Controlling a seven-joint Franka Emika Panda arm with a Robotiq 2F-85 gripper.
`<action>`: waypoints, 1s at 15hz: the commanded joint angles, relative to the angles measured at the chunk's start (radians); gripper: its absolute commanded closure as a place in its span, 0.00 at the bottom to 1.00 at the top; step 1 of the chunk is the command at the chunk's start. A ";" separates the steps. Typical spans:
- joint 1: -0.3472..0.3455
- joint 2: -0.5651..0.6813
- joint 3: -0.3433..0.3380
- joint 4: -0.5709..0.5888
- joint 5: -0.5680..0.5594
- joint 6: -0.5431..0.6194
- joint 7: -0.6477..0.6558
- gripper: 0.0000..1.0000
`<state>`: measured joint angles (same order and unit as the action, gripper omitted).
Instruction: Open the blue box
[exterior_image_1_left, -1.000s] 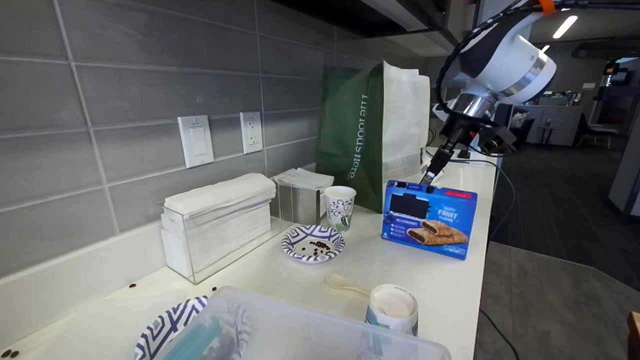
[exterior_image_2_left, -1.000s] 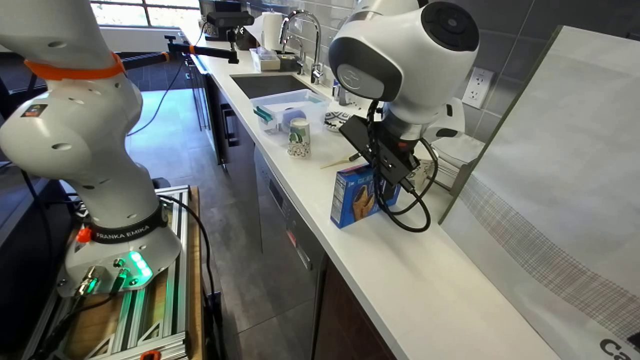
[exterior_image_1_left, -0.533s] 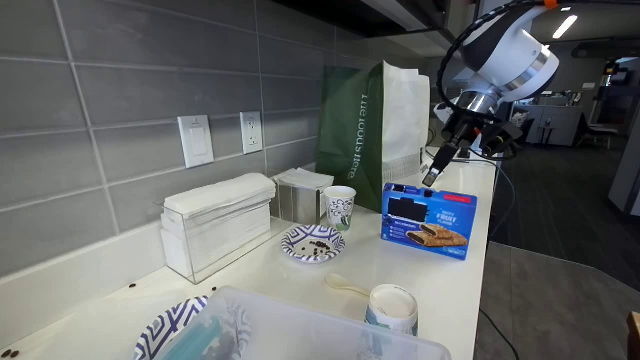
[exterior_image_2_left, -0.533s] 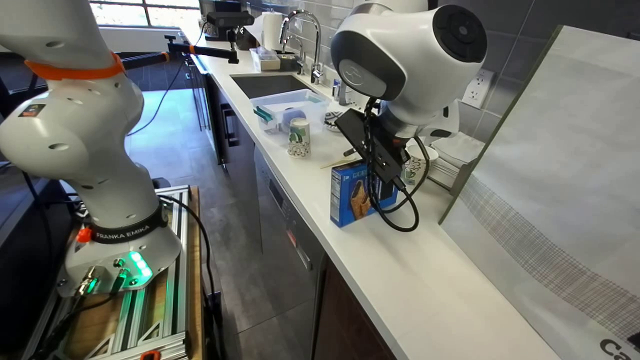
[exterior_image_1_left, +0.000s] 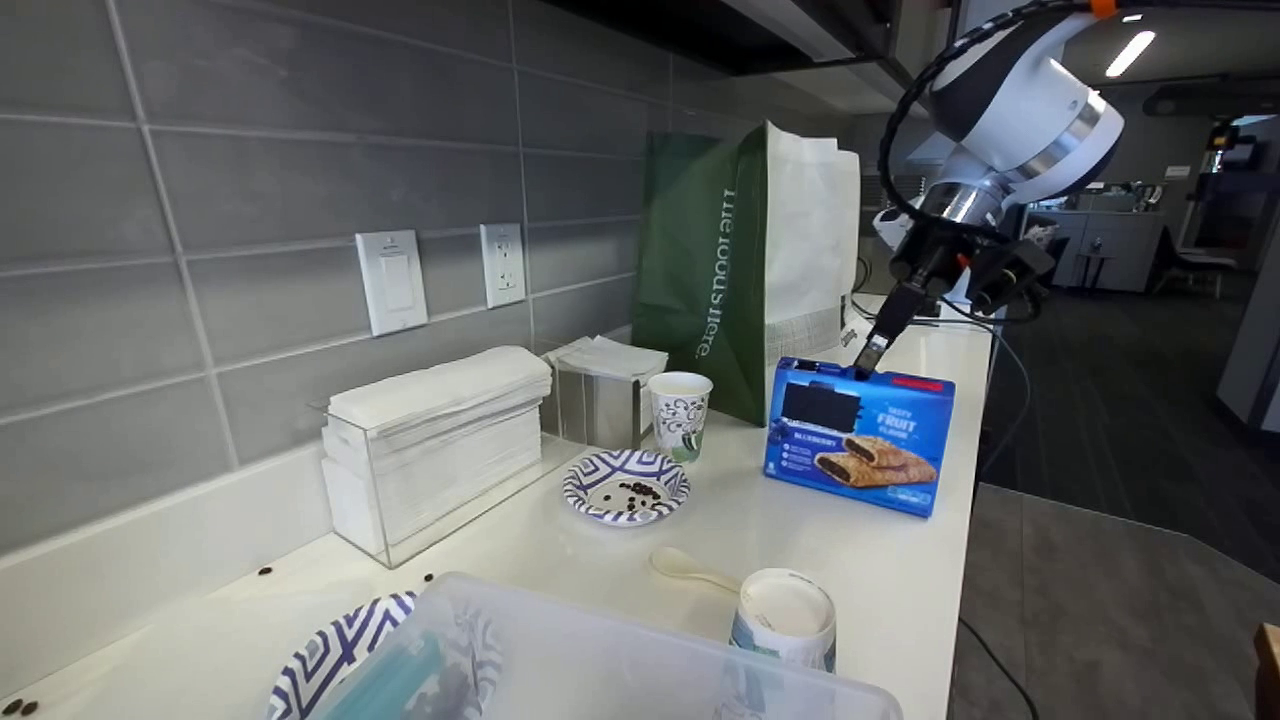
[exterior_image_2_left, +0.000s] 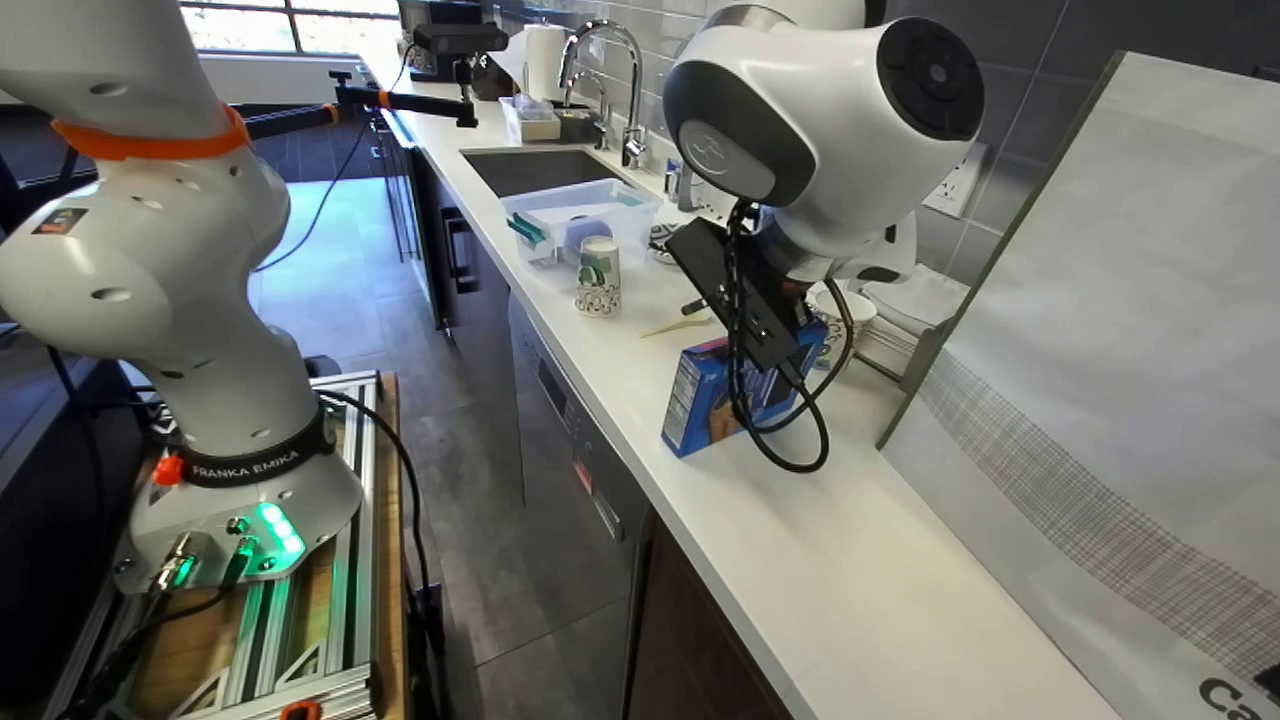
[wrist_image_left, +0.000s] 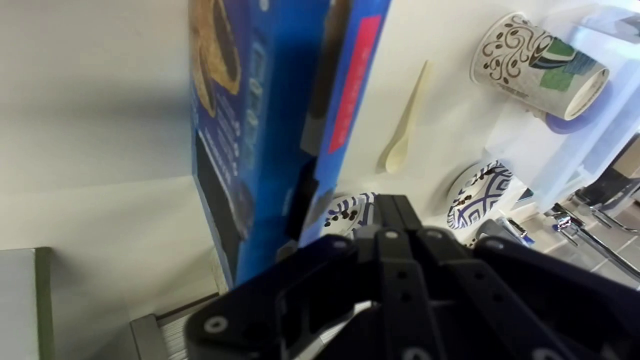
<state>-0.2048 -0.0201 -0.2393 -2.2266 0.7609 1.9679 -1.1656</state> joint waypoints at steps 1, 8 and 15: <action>-0.008 -0.002 0.002 0.005 0.002 -0.008 0.004 1.00; 0.003 -0.046 0.017 -0.017 -0.074 0.059 0.080 0.74; 0.027 -0.103 0.060 -0.020 -0.338 0.143 0.368 0.31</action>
<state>-0.1905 -0.0967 -0.1930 -2.2259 0.5294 2.0640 -0.9334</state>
